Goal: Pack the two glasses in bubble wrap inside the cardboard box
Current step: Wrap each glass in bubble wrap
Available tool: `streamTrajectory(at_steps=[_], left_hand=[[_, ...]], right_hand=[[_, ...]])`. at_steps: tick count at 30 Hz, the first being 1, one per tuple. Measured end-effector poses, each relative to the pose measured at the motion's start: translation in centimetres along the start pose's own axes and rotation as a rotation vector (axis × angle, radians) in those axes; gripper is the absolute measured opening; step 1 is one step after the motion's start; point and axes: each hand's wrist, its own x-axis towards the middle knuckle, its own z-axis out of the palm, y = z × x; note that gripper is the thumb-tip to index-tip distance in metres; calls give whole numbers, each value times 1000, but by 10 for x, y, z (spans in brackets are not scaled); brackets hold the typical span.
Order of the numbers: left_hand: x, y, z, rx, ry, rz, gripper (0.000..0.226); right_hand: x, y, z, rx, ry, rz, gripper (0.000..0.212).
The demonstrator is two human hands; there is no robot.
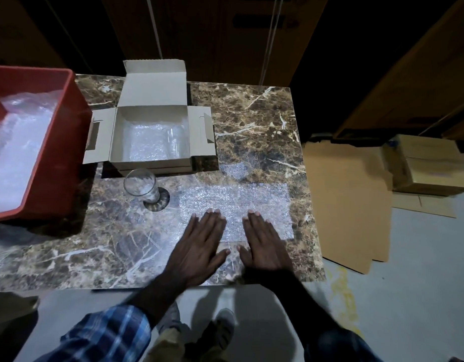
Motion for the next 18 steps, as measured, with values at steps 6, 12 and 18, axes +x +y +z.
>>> streamTrajectory(at_steps=[6, 12, 18], left_hand=[[4, 10, 10, -7, 126, 24, 52], [5, 0, 9, -34, 219, 43, 33], [-6, -19, 0, -132, 308, 86, 22]], right_hand=[[2, -4, 12, -16, 194, -117, 32], [9, -15, 9, 18, 262, -95, 18], [7, -27, 5, 76, 295, -120, 24]])
